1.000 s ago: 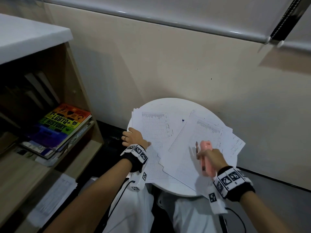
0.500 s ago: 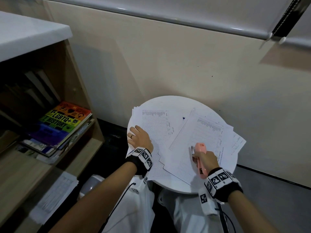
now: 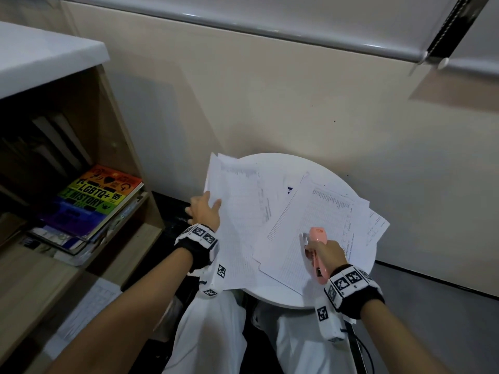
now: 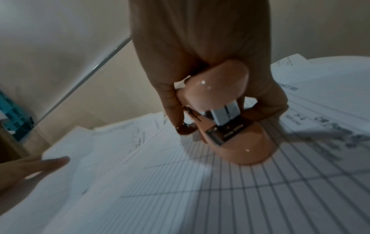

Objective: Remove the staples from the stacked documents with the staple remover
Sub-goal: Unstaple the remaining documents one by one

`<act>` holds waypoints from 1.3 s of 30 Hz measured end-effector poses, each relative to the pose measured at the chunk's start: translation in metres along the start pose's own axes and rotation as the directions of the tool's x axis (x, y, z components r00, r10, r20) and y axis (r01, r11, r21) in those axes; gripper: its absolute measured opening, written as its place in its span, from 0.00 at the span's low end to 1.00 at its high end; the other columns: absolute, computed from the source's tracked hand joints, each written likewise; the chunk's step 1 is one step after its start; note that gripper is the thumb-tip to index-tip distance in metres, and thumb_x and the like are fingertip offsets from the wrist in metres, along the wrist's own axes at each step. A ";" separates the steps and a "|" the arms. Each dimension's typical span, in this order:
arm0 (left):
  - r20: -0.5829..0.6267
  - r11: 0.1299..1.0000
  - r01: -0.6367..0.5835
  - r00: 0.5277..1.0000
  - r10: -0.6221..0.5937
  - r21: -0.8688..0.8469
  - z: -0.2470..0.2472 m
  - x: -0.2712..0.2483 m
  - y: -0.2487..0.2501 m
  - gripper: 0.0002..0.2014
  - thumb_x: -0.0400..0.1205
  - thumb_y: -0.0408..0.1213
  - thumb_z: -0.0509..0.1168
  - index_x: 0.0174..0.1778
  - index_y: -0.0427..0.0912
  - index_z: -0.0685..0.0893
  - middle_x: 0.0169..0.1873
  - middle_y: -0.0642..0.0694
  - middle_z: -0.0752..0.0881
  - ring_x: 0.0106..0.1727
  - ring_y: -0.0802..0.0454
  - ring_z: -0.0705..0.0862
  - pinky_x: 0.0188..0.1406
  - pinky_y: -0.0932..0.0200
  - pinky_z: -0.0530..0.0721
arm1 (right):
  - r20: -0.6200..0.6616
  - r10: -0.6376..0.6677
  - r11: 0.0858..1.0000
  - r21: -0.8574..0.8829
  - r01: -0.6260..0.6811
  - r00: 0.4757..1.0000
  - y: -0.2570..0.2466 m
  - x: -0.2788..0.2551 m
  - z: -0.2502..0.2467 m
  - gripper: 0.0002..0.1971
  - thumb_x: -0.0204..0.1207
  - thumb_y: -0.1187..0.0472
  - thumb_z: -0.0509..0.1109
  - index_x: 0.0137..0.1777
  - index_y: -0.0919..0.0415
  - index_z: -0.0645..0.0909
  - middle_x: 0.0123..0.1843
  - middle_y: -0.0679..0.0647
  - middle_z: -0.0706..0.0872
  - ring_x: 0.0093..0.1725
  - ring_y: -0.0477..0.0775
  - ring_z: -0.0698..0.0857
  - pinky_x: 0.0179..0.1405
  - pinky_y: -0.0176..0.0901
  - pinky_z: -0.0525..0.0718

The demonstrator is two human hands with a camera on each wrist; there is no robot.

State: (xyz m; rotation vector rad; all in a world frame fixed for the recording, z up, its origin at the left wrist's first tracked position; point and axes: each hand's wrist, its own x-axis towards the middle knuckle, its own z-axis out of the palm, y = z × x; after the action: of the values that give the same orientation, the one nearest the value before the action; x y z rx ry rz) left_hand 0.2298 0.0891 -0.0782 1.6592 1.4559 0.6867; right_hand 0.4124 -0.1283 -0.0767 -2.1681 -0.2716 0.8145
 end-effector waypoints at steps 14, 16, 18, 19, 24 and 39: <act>-0.187 0.749 -0.407 0.912 0.365 -0.523 -0.086 -0.004 0.029 0.09 0.82 0.36 0.66 0.56 0.46 0.75 0.53 0.47 0.86 0.56 0.52 0.87 0.61 0.42 0.84 | -0.002 0.023 1.000 0.015 -0.023 1.000 -0.002 -0.005 -0.001 0.10 0.69 0.65 0.71 0.46 0.72 0.84 0.36 0.62 0.86 0.30 0.56 0.82 0.30 0.39 0.78; -0.203 0.688 -0.410 0.909 0.365 -0.599 -0.097 -0.008 0.039 0.17 0.82 0.33 0.66 0.61 0.52 0.68 0.57 0.46 0.85 0.57 0.53 0.87 0.61 0.47 0.85 | 0.001 0.034 0.999 0.011 -0.034 0.999 -0.002 -0.005 -0.002 0.10 0.70 0.64 0.71 0.46 0.72 0.83 0.36 0.61 0.86 0.30 0.57 0.82 0.31 0.40 0.79; -0.184 0.613 -0.398 0.905 0.383 -0.682 -0.104 -0.008 0.041 0.25 0.81 0.31 0.66 0.64 0.61 0.65 0.64 0.35 0.82 0.63 0.41 0.85 0.63 0.42 0.82 | 0.003 0.029 0.999 0.023 -0.029 1.000 -0.003 -0.007 -0.002 0.12 0.69 0.62 0.72 0.46 0.72 0.83 0.37 0.62 0.86 0.32 0.58 0.84 0.33 0.42 0.81; -0.164 0.597 -0.386 0.905 0.393 -0.703 -0.105 -0.008 0.041 0.26 0.82 0.29 0.66 0.65 0.62 0.64 0.66 0.32 0.80 0.65 0.36 0.83 0.64 0.40 0.81 | -0.003 0.036 0.999 0.041 -0.035 0.999 -0.001 -0.005 -0.001 0.14 0.68 0.60 0.72 0.48 0.72 0.83 0.38 0.63 0.87 0.34 0.60 0.85 0.35 0.44 0.83; 0.014 0.813 -0.345 0.918 0.397 -0.469 -0.082 -0.032 0.022 0.09 0.82 0.25 0.63 0.54 0.41 0.81 0.53 0.46 0.85 0.55 0.66 0.83 0.63 0.53 0.81 | 0.006 0.072 0.982 0.172 -0.072 0.997 -0.005 -0.014 -0.007 0.16 0.74 0.56 0.69 0.40 0.73 0.82 0.29 0.60 0.83 0.28 0.57 0.80 0.30 0.37 0.76; 0.699 0.826 -0.327 0.706 -0.110 0.460 -0.077 -0.095 -0.006 0.14 0.82 0.42 0.63 0.63 0.45 0.82 0.54 0.43 0.84 0.52 0.47 0.84 0.43 0.58 0.83 | 0.117 -0.222 0.974 0.082 0.213 0.968 -0.061 -0.039 -0.007 0.17 0.77 0.68 0.66 0.63 0.64 0.66 0.54 0.66 0.82 0.35 0.57 0.83 0.33 0.50 0.84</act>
State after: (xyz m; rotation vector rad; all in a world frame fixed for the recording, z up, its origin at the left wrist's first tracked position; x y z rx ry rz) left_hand 0.1455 0.0130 -0.0327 2.1371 1.0056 -0.3889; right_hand 0.3908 -0.1086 -0.0101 -1.9839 -0.5285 0.8231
